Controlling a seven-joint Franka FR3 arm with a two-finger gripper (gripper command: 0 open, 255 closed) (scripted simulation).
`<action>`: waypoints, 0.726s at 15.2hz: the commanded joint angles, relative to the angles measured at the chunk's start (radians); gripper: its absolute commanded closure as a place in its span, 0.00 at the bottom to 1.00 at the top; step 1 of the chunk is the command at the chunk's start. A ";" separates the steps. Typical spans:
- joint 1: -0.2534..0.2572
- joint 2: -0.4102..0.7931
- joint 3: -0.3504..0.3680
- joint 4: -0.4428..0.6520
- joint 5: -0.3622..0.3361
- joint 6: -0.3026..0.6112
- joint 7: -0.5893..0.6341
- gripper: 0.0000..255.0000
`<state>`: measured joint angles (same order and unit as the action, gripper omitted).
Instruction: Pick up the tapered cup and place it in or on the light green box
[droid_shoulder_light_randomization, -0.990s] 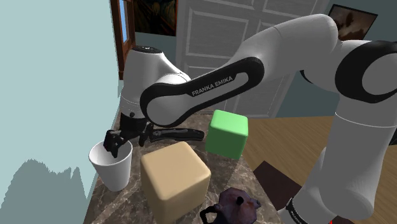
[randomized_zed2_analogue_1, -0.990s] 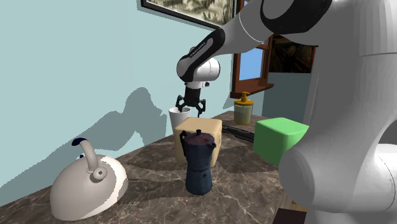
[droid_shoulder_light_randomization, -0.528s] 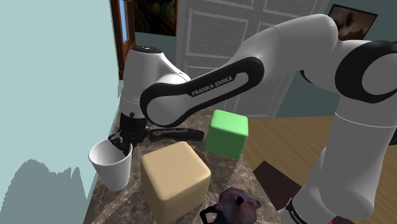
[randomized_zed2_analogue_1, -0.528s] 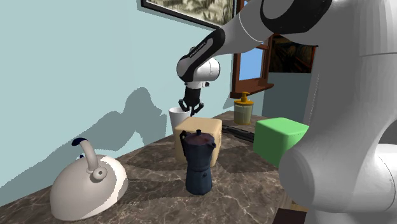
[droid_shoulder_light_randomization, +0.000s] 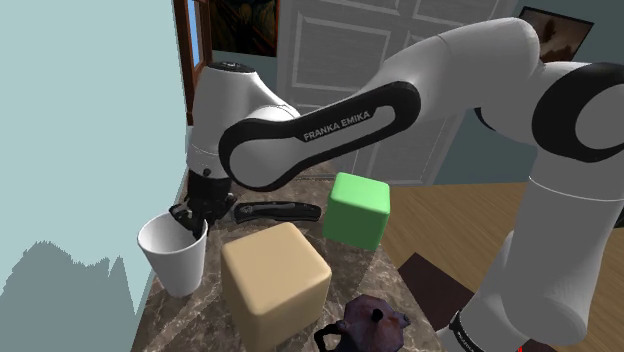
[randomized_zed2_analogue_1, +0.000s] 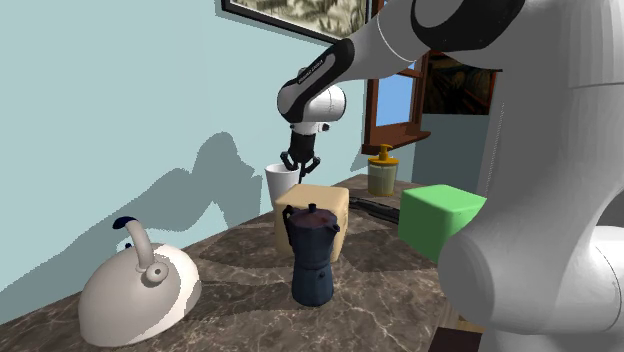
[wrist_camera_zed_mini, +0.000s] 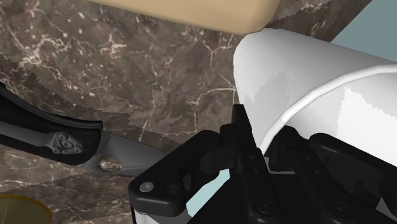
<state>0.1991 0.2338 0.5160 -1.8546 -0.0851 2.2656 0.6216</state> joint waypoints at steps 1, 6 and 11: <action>-0.002 -0.010 0.002 0.016 0.007 -0.025 -0.003 1.00; -0.005 -0.030 0.006 0.060 0.020 -0.086 -0.011 1.00; -0.006 -0.045 0.009 0.110 0.030 -0.149 -0.015 1.00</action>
<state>0.1924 0.1902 0.5246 -1.7565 -0.0558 2.1296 0.6063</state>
